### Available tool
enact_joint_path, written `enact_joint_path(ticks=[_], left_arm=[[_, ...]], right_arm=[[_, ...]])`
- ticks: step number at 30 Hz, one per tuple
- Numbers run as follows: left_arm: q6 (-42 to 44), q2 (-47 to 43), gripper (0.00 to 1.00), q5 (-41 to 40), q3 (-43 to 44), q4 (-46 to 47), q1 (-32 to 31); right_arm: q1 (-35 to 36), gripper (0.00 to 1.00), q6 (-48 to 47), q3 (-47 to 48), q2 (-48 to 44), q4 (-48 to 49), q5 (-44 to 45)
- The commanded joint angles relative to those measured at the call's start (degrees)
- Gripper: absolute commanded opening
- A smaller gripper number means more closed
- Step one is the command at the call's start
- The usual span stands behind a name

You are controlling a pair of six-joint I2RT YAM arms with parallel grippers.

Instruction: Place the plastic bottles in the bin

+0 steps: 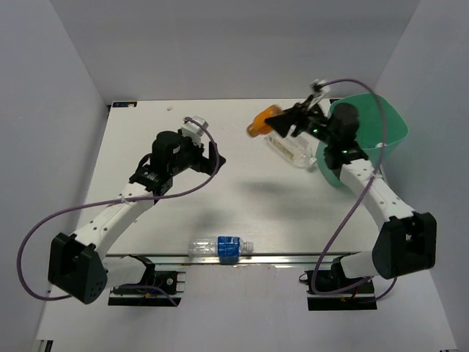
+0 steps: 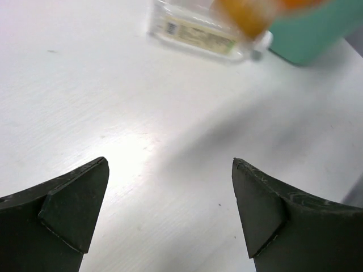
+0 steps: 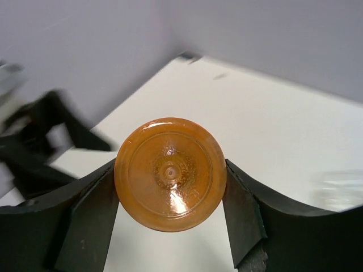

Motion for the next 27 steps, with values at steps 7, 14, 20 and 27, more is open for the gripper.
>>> enact_joint_path(ticks=[7,14,20,27], left_arm=[[-16.41,-6.03,0.98,-37.63,7.04,-11.73,6.96],[-21.44,-2.51,0.98,-33.58,5.73,-12.63,17.27],[-21.53,-2.77,0.98,-33.58,4.76,-13.42,18.15],[-21.79,-4.26,0.98,-33.23,3.97,-13.42,18.33]], right_arm=[[-14.28,0.00,-27.19,14.32,-8.80,-24.08,47.03],[-22.47,0.00,-30.29,19.18,-3.26,-33.85,51.28],[-23.97,0.67,-29.50,23.18,1.57,-35.94,53.32],[-21.95,0.89,-41.96,21.64,-5.70,-36.39,19.25]])
